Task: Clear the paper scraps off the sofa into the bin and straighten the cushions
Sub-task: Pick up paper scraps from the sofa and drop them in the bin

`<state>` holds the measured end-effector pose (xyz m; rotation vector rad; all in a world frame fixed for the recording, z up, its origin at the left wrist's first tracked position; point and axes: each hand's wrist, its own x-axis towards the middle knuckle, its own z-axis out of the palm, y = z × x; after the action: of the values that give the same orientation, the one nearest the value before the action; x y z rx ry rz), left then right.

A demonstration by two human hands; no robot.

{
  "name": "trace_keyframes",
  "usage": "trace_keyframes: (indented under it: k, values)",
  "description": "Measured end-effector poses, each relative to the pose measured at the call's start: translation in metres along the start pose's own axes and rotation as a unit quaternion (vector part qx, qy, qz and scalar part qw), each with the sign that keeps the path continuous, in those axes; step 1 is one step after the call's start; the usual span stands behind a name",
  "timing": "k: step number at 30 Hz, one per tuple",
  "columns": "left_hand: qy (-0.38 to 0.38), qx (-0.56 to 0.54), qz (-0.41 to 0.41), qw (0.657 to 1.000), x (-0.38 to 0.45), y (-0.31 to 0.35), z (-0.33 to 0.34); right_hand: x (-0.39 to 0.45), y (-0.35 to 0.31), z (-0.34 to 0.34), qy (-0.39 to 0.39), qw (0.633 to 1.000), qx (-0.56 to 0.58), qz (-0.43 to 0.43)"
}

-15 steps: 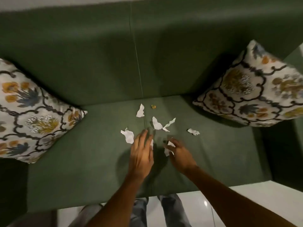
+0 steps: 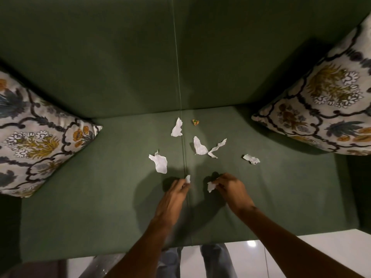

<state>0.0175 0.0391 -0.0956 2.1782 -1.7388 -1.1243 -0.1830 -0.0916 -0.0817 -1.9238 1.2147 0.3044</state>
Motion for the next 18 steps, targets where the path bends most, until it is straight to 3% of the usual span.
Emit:
trace_keyframes:
  k: [5,10,14,18]
  values:
    - [0.061,-0.056,-0.038,0.996,0.018,-0.011,-0.033,0.009,-0.01,-0.013,0.099,0.995,0.008,-0.028]
    - [0.219,-0.009,-0.036,0.975,0.026,-0.019,-0.07,0.04,-0.021,-0.029,0.126,0.989,-0.045,-0.063]
    - [0.195,0.01,-0.088,0.977,0.029,-0.023,-0.069,0.064,-0.021,-0.042,0.081,0.991,-0.092,-0.062]
    - [0.202,-0.047,-0.11,0.972,0.024,-0.029,-0.055,0.063,-0.017,-0.04,0.054,0.992,-0.097,-0.061]
